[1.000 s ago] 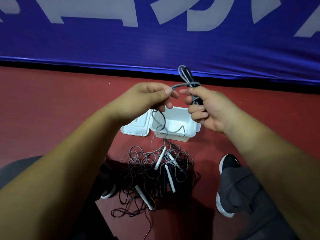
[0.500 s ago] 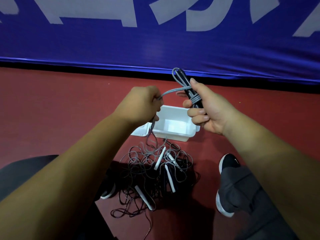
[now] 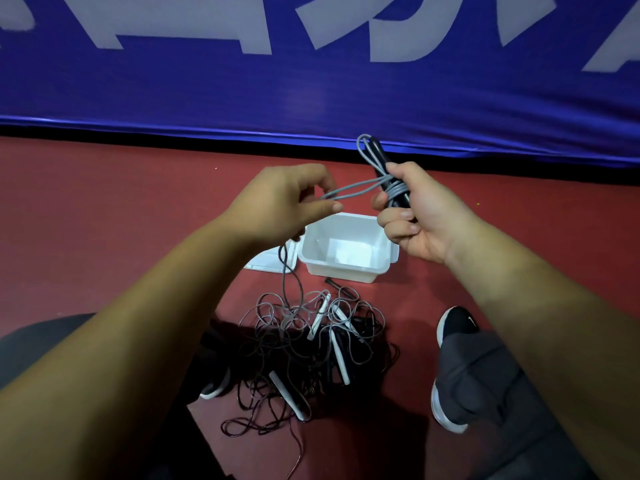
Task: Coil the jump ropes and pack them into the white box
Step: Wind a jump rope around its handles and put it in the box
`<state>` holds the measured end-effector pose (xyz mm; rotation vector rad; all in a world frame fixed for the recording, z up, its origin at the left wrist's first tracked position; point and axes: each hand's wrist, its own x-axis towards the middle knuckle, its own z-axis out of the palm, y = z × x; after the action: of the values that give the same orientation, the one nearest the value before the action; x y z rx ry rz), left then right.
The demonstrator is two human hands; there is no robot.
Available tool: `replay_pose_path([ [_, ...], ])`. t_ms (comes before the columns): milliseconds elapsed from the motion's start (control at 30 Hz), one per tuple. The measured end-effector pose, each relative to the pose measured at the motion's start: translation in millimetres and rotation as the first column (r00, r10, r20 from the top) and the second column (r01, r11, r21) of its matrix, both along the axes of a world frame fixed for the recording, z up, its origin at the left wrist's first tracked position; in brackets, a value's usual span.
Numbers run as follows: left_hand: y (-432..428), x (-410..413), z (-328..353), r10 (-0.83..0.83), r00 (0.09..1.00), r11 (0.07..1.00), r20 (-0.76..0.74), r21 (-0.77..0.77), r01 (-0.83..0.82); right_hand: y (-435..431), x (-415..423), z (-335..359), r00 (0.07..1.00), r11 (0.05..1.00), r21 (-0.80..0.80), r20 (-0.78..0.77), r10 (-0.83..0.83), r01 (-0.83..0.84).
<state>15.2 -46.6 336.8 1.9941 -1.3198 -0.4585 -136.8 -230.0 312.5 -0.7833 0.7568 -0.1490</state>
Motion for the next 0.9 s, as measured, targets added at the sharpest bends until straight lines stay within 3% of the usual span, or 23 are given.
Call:
replay_pose_path([
  [400, 7, 14, 0, -0.231, 0.960, 0.919, -0.159, 0.288, 0.269, -3, -2, 6, 0.999, 1.000, -0.005, 0.036, 0.007, -0.007],
  [500, 6, 18, 0, -0.164, 0.973, 0.924, -0.161, 0.320, 0.209, 1, -2, 8, 0.998, 0.999, -0.005, 0.040, 0.053, -0.053],
  [667, 4, 23, -11, -0.076, 0.996, 0.921, -0.045, 0.380, 0.087, 12, -3, 11, 0.986, 0.987, -0.018, 0.048, 0.160, -0.159],
  [900, 2, 23, -21, -0.029, 0.999, 0.867, -0.045, 0.496, 0.047, 21, -4, 13, 0.959, 0.963, -0.082, 0.101, 0.265, -0.257],
])
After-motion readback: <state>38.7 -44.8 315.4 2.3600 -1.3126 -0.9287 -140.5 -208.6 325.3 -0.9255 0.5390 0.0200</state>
